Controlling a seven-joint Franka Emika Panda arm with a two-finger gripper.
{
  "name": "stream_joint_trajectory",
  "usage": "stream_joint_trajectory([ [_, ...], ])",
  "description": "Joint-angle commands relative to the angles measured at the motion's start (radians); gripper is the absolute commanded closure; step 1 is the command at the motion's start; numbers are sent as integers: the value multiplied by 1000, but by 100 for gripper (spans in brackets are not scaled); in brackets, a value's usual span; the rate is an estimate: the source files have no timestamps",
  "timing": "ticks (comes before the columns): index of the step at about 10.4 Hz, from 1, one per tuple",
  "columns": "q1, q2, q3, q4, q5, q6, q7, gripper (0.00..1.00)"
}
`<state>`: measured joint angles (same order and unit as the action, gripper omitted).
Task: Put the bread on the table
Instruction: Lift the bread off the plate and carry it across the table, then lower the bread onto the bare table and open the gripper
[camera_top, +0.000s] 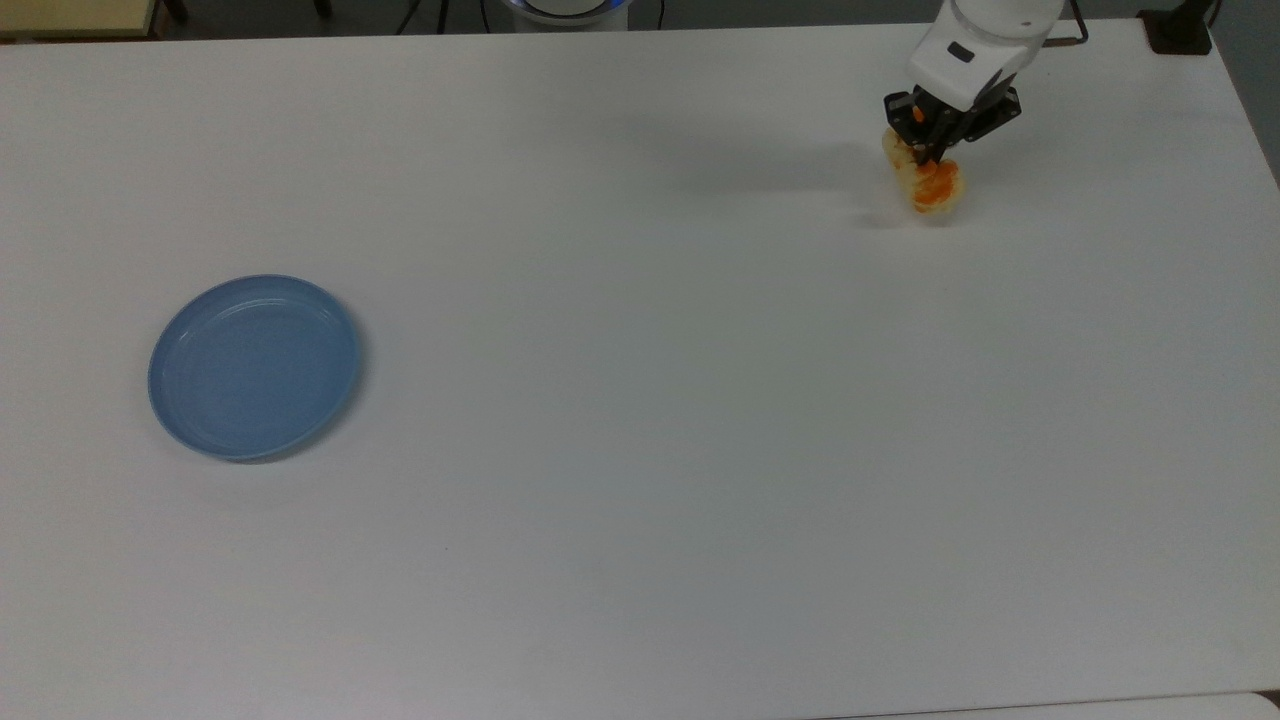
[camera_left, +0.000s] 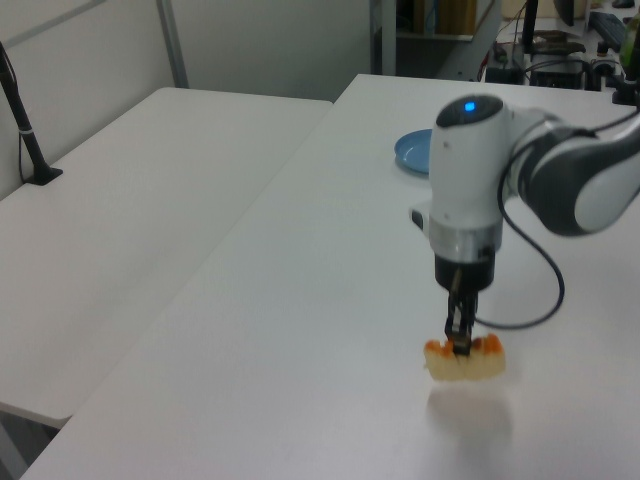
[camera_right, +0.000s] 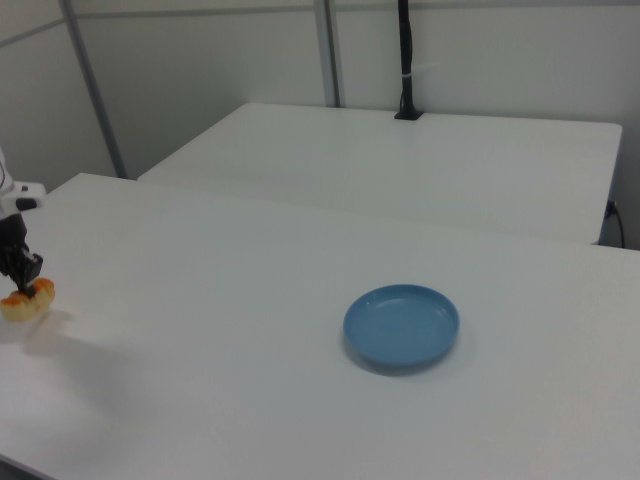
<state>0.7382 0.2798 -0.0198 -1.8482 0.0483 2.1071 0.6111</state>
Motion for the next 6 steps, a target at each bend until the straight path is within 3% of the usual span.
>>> stream_joint_trajectory([
  [1,7,56,37,-23,-45,57,85,95],
  [2,7,62,46,-32,-54,59,85,65],
  [3,4,65,55,-32,-54,53,94,1],
  [6,-17,10,58,-3,-54,-27,105,0],
])
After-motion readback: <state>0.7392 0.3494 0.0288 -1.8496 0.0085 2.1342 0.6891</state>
